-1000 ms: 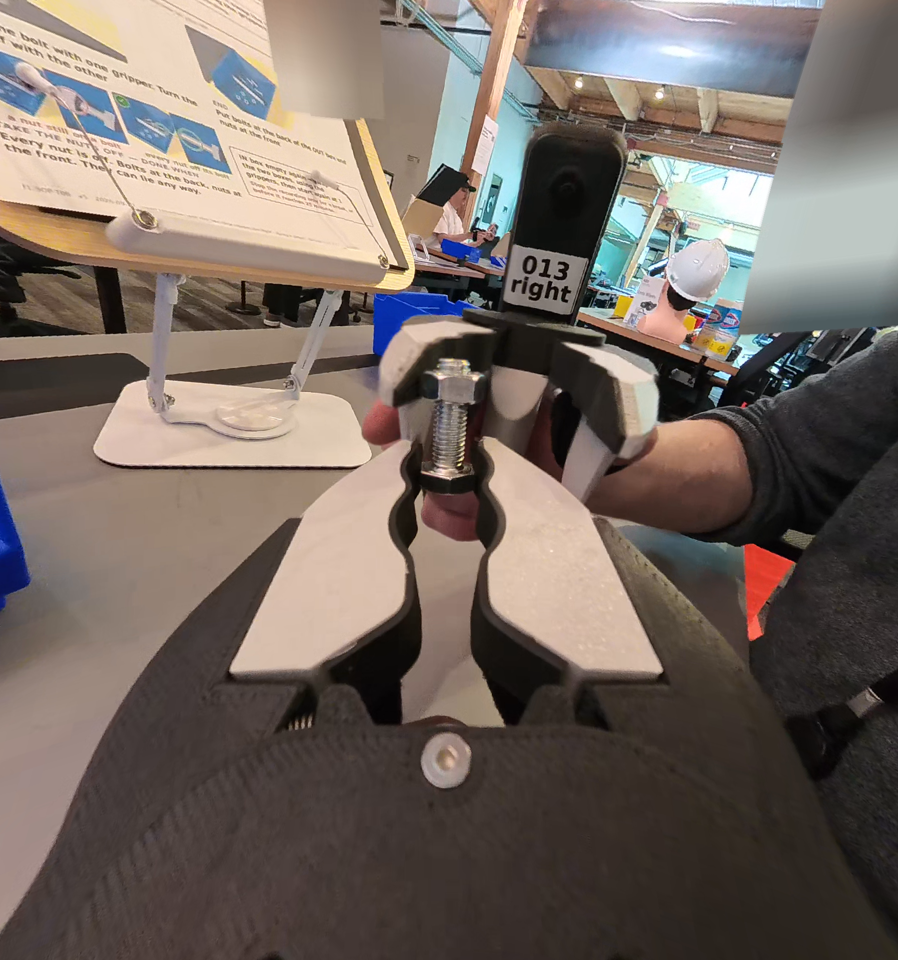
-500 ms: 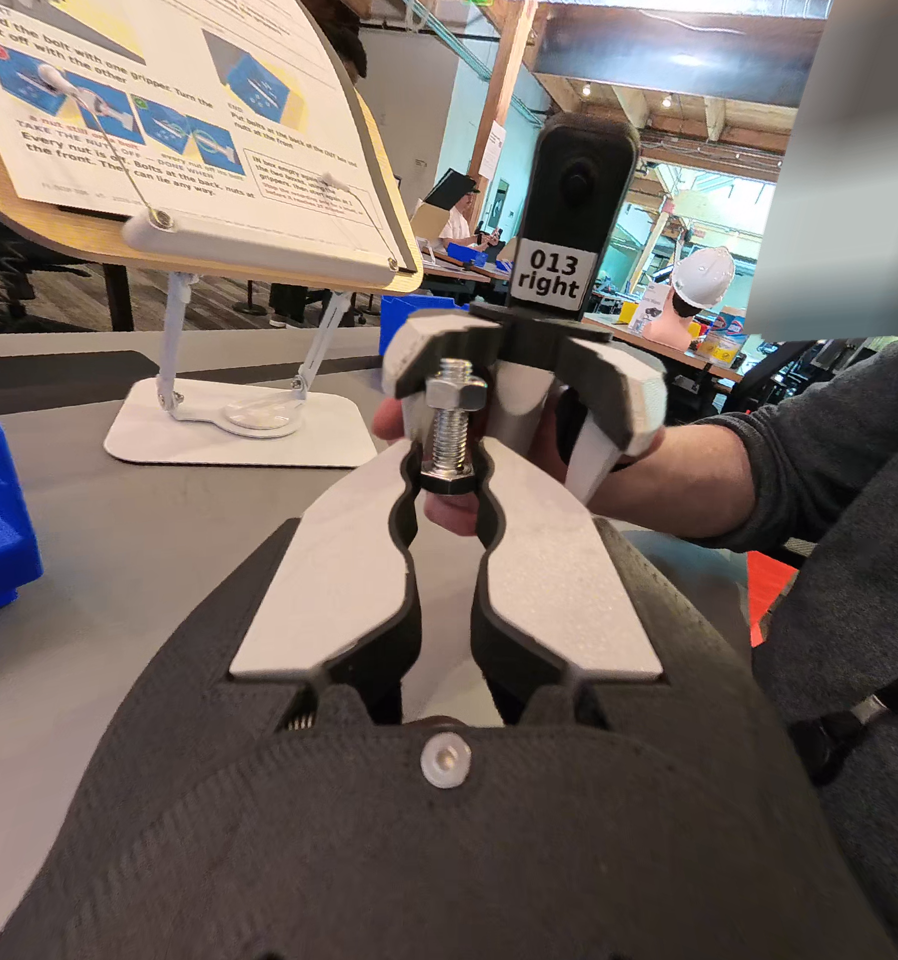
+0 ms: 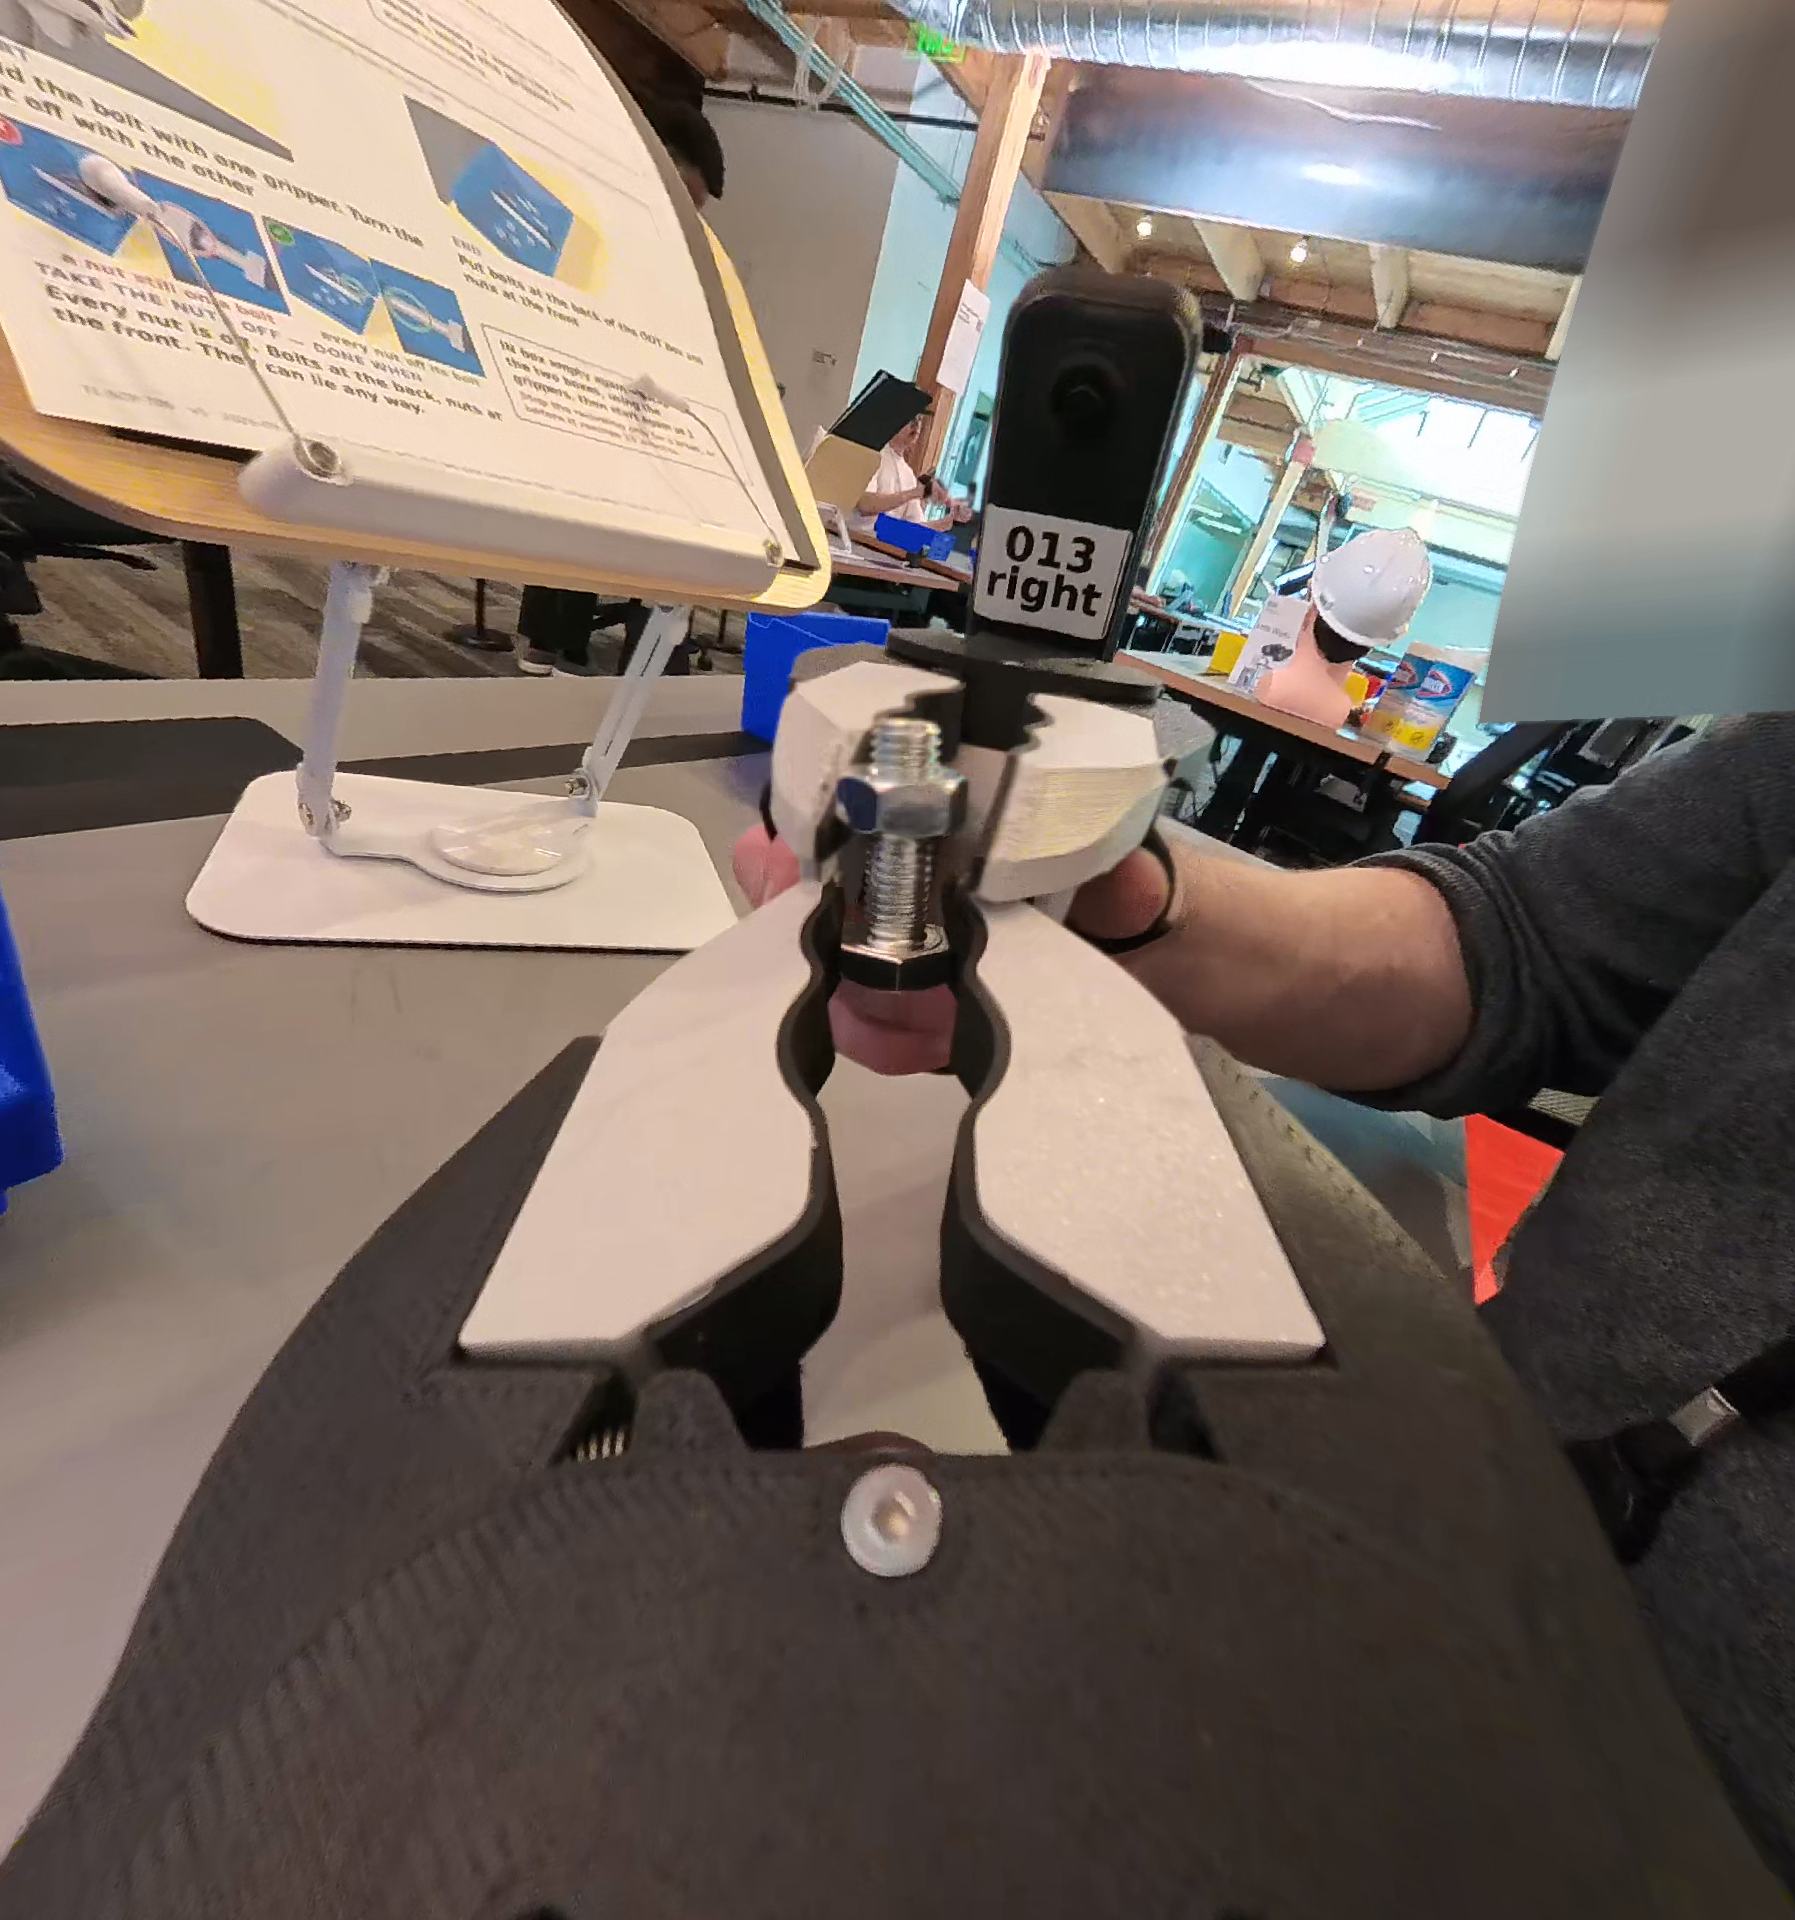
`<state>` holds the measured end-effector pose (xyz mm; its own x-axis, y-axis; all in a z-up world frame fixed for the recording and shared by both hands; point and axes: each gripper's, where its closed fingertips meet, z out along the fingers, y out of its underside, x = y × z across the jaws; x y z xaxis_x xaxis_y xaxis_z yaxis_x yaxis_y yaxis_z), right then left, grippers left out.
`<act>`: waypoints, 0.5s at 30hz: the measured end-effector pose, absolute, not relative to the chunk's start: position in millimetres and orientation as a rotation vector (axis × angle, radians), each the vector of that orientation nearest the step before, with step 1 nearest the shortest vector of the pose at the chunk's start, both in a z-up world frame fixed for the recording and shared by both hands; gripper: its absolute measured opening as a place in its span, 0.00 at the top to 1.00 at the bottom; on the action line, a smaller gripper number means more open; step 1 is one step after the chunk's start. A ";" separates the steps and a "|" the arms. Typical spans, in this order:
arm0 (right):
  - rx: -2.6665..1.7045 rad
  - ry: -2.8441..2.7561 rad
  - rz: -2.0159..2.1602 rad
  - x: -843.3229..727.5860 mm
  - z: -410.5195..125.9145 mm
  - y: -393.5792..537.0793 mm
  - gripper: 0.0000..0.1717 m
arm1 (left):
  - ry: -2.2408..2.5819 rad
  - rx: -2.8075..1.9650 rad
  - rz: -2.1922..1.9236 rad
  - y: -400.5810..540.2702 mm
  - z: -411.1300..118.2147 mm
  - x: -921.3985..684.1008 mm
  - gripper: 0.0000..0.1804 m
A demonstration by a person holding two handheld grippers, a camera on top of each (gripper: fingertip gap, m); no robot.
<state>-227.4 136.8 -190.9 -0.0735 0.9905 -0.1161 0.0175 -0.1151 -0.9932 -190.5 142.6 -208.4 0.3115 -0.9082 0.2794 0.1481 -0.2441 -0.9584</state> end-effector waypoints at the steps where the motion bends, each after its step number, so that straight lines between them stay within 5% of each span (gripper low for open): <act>1: -1.275 -1.208 1.336 -227.2 -190.9 138.7 0.90 | 0.738 -1.454 -1.195 142.7 -207.5 -191.6 0.90; 15: -1.288 -1.066 1.295 -181.4 -174.4 150.0 0.91 | 0.746 -1.416 -1.220 138.2 -200.8 -184.5 0.84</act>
